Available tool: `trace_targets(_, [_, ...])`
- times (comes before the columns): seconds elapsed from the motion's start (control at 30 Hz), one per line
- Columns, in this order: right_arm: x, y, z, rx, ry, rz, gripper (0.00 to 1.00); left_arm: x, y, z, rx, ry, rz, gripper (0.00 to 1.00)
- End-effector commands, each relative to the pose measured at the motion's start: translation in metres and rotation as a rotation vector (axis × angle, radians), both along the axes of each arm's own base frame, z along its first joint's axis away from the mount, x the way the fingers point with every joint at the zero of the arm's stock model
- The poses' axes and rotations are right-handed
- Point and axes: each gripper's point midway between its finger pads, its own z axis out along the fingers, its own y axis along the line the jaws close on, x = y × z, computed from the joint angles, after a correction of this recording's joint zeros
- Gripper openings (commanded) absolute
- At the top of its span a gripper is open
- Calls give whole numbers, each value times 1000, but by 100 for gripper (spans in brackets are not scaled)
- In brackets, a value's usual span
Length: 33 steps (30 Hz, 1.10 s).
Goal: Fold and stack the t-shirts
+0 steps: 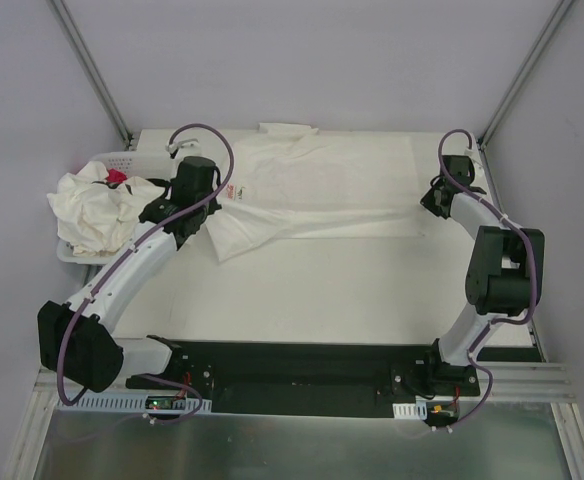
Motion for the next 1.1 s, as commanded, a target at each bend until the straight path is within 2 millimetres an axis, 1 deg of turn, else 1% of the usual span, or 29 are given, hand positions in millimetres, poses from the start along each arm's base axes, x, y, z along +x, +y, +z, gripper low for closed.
trace_targets(0.0, [14,-7,17,-1,-49,-19,1,9,8,21,16,-59,20,0])
trace_targets(0.13, [13,-9,17,-4,-50,-23,1,8,15,22,33,-61,35,0])
trace_targets(0.3, [13,-8,17,1,-50,-19,1,3,19,27,46,-76,33,0])
trace_targets(0.33, [13,-8,17,0,-49,-17,1,1,20,24,49,-68,30,0])
trace_targets(0.37, [12,-8,16,0,-46,-17,1,-3,20,26,43,-74,28,0])
trace_targets(0.43, [12,-7,16,5,-46,-17,1,-9,20,20,38,-56,19,0])
trace_targets(0.47, [12,-6,15,7,-47,-17,1,-13,21,21,31,-58,23,0])
trace_targets(0.53, [12,-5,15,11,-45,-14,1,-20,25,16,41,-36,27,0])
trace_targets(0.6, [11,-4,13,16,-45,-13,1,-25,28,18,45,-40,31,0])
trace_targets(0.63, [11,-4,14,17,-48,-14,1,-28,29,15,54,-27,30,0])
trace_targets(0.67, [11,-4,14,21,-47,-11,1,-30,30,18,49,-33,30,0])
trace_targets(0.77, [10,-3,15,23,-51,-9,1,-34,28,16,39,-28,21,0])
trace_targets(0.9, [6,-4,14,21,-48,-13,1,-36,24,10,18,-13,7,0])
trace_targets(0.97, [5,-5,15,15,-51,-16,1,-38,23,4,18,4,0,0])
trace_targets(1.07, [6,-5,17,13,-55,-16,1,-39,22,-1,18,15,-7,0])
